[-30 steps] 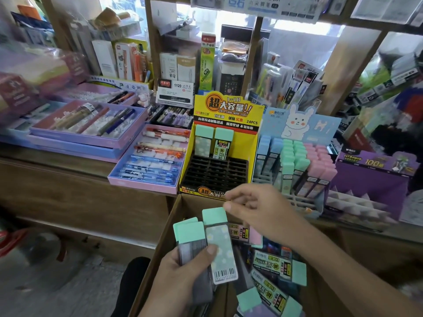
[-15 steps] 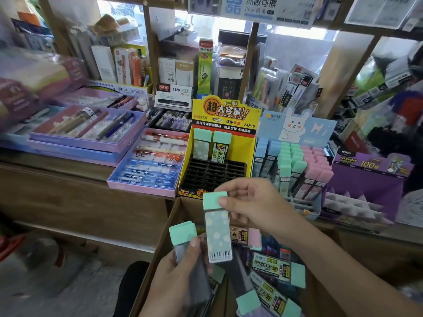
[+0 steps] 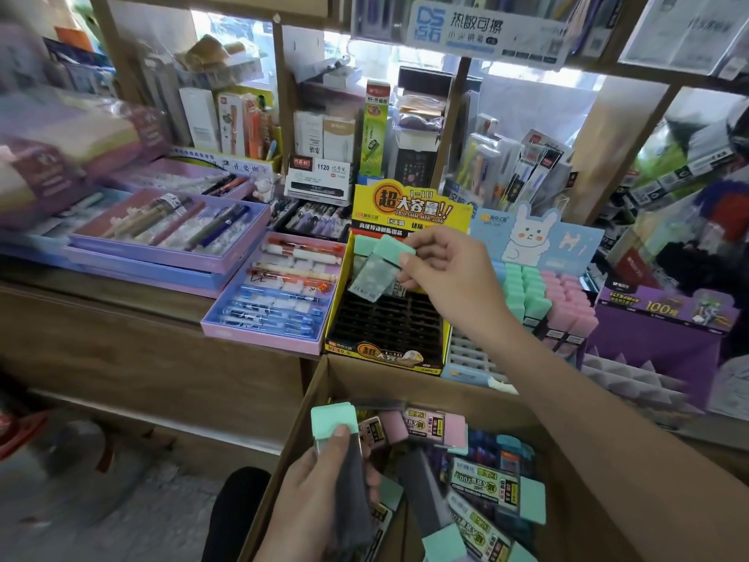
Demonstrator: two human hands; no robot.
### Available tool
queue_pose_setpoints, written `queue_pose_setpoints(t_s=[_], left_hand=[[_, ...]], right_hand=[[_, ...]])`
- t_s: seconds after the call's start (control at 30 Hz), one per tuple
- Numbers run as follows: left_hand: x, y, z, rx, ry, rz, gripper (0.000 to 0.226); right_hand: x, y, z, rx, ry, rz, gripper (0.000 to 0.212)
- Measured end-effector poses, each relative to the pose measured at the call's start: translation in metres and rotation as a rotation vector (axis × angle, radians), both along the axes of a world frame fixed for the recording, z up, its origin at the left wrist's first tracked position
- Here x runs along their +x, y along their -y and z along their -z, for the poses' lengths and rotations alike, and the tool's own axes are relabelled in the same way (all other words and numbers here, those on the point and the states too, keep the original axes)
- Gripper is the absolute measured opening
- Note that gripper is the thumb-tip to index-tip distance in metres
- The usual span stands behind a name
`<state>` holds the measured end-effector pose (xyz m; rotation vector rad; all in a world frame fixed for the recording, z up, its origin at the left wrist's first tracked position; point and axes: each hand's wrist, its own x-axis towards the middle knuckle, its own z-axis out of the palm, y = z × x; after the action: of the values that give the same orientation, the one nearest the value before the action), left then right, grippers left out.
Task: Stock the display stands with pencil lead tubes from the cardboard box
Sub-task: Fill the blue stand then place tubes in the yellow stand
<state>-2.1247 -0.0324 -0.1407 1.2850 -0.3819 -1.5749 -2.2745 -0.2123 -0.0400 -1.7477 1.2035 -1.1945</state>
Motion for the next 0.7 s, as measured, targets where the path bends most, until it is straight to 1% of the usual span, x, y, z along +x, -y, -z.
queue_pose_setpoints(t_s=[0.1,0.3,0.57,0.7], left_hand=[[-0.001,0.001,0.001,0.002,0.031,-0.005,0.04],[0.0,0.002,0.004,0.002,0.043,-0.009,0.04],[0.001,0.003,0.005,0.002,0.044,-0.002,0.041],[0.001,0.003,0.005,-0.007,0.045,0.022,0.046]], right_hand=[[0.004,0.015,0.003,-0.052,-0.061,0.017,0.012],[0.016,0.033,0.008,-0.126,-0.174,0.048,0.013],[0.019,0.04,0.015,-0.132,-0.244,0.026,0.009],[0.02,0.04,0.013,-0.151,-0.295,-0.013,0.015]])
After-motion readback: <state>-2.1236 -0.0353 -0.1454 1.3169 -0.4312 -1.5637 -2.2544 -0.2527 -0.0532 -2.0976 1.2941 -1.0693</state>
